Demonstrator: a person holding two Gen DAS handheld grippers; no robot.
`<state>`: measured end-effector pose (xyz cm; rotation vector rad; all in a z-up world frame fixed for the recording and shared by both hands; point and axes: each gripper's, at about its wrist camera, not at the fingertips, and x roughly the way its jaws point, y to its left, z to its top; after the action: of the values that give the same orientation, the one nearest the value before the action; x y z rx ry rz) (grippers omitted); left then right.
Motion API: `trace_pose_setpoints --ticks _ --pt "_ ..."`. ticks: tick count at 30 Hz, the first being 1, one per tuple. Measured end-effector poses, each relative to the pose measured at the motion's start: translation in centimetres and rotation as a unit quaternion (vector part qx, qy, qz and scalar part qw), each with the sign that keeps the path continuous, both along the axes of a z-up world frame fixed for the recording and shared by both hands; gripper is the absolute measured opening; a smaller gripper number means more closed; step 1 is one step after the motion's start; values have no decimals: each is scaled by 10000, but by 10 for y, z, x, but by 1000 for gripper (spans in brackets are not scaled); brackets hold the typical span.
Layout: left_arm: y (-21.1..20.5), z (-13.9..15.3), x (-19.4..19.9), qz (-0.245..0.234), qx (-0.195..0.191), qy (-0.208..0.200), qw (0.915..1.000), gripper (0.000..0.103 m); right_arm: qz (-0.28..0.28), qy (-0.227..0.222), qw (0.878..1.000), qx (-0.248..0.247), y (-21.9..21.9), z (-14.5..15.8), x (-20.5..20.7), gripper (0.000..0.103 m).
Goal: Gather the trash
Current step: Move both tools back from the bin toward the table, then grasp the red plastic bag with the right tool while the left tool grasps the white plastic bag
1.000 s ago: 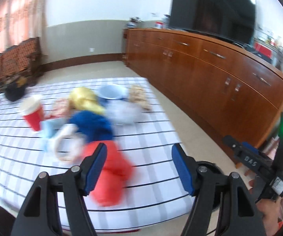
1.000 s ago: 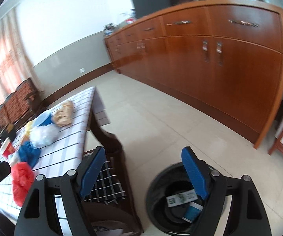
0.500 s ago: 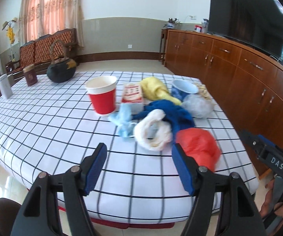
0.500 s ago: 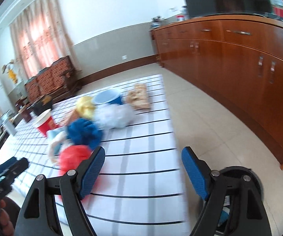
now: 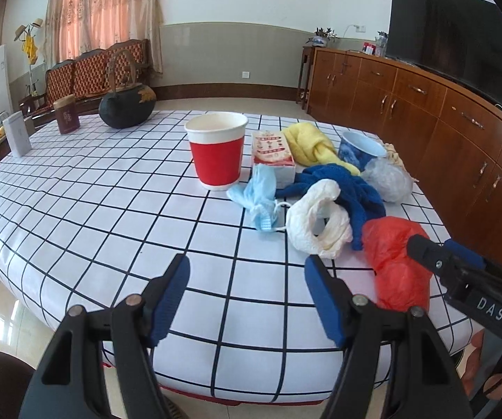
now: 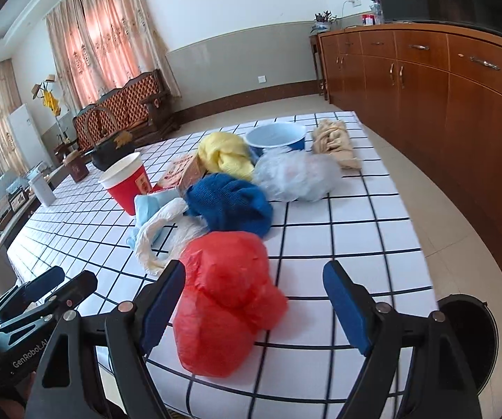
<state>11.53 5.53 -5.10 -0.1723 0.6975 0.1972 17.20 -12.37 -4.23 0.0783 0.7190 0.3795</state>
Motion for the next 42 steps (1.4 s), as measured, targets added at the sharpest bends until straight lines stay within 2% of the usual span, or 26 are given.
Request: trace_pose_setpoints --ticks 9,13,15,16,17,23,32,42 --pt "2 -7 5 -28 -84 93 9999 70 97 250 9995 -142 11 -14 8 83" --pt "0 -8 8 -70 -98 122 9999 70 208 354 9991 -39 12 -18 9 82" --pt "-2 -8 10 -98 -103 126 9998 70 272 344 9990 -31 12 -18 9 71" --pt "-3 -8 10 -110 -105 130 9998 70 345 334 9988 -6 12 -18 8 61" --pt "-4 -8 12 -122 -107 132 9998 70 387 326 9987 6 12 -17 7 55" --pt "-12 -8 17 -192 -107 159 9996 70 581 125 9980 -227 16 -12 -1 40" --pt "-23 -8 27 -339 -158 219 9991 70 363 -158 9991 -145 -6 0 -5 37" --pt "-37 -12 43 -492 -276 295 9980 70 -388 -26 9992 75 -48 1 15 37"
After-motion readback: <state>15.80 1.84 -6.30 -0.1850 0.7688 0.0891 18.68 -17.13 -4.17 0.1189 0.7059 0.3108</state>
